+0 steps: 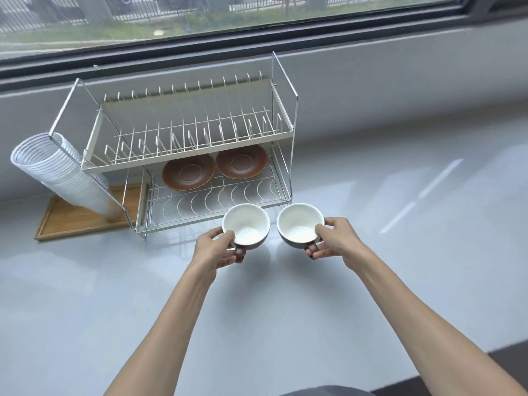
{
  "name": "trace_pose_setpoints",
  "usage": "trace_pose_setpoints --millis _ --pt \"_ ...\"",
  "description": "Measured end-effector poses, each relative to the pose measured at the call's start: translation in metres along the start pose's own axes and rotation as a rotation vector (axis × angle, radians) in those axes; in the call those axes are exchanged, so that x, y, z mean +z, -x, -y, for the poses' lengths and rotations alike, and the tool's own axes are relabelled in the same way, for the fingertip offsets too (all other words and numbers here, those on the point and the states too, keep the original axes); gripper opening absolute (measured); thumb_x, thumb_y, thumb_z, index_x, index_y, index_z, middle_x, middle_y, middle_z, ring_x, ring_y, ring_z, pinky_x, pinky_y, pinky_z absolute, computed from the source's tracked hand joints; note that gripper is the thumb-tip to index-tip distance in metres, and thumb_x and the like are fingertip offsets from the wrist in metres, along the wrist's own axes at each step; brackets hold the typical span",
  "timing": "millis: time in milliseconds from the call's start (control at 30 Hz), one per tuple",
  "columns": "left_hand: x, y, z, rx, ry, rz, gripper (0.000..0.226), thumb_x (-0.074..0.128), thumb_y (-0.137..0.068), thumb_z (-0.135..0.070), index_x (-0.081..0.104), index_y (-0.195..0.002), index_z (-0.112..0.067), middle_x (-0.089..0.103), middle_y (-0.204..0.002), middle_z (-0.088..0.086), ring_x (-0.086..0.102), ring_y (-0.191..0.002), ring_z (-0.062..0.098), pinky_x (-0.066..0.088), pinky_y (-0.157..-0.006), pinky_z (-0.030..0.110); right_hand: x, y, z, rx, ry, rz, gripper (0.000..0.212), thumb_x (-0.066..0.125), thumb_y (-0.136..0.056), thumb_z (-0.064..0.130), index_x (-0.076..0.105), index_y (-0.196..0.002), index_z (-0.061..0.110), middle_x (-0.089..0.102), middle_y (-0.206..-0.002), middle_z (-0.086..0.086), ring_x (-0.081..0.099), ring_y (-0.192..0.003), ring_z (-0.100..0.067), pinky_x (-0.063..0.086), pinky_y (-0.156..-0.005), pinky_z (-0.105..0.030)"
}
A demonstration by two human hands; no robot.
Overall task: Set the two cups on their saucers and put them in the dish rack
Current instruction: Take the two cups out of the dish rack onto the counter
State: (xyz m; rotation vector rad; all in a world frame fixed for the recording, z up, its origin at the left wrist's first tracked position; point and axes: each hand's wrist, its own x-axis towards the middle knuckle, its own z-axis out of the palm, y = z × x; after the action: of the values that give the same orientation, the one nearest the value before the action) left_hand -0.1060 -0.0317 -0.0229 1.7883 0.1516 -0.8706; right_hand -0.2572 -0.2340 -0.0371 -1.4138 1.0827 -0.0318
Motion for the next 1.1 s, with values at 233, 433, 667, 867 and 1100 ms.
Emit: trace_pose_setpoints --millis 233,433,667,867,1100 --pt "0.059 0.0 0.01 -0.009 -0.065 0.141 0.036 0.052 -0.089 -0.006 0.058 -0.123 -0.016 0.066 -0.072 0.01 0.067 -0.045 0.018 0.051 -0.045 0.018 -0.043 0.011 -0.038 0.045 -0.075 -0.173 0.04 0.041 -0.088 0.004 0.055 -0.126 0.007 0.07 -0.073 -0.02 0.075 -0.068 -0.039 0.06 -0.06 -0.035" --pt "0.104 -0.008 0.01 -0.025 -0.099 0.229 0.045 0.051 -0.088 -0.005 0.057 -0.131 -0.013 0.066 -0.08 0.015 0.065 -0.06 0.03 0.048 -0.043 0.017 -0.073 0.013 -0.055 0.072 -0.175 -0.314 0.033 0.04 -0.091 0.002 0.055 -0.119 0.012 0.07 -0.079 -0.019 0.074 -0.063 -0.032 0.058 -0.052 -0.029" --pt "0.145 -0.026 0.004 -0.037 -0.102 0.262 0.044 0.052 -0.088 -0.005 0.057 -0.129 -0.02 0.069 -0.08 0.011 0.066 -0.048 0.019 0.05 -0.047 0.018 -0.097 0.004 -0.073 0.098 -0.241 -0.414 0.032 0.038 -0.092 0.004 0.055 -0.118 0.012 0.071 -0.099 -0.031 0.073 -0.061 -0.029 0.061 -0.058 -0.033" --pt "0.158 -0.037 0.007 -0.043 -0.116 0.297 0.05 0.053 -0.087 -0.007 0.055 -0.137 -0.015 0.067 -0.075 0.014 0.064 -0.063 0.03 0.049 -0.044 0.018 -0.102 0.001 -0.078 0.097 -0.301 -0.437 0.033 0.038 -0.09 0.002 0.058 -0.114 0.011 0.07 -0.103 -0.033 0.07 -0.058 -0.029 0.057 -0.052 -0.029" --pt "0.164 -0.042 0.011 -0.049 -0.15 0.316 0.047 0.053 -0.087 -0.007 0.059 -0.133 -0.015 0.062 -0.077 0.015 0.06 -0.07 0.032 0.048 -0.044 0.017 -0.099 0.0 -0.083 0.103 -0.332 -0.448 0.038 0.038 -0.09 0.001 0.057 -0.122 0.006 0.069 -0.093 -0.028 0.069 -0.058 -0.03 0.056 -0.049 -0.028"
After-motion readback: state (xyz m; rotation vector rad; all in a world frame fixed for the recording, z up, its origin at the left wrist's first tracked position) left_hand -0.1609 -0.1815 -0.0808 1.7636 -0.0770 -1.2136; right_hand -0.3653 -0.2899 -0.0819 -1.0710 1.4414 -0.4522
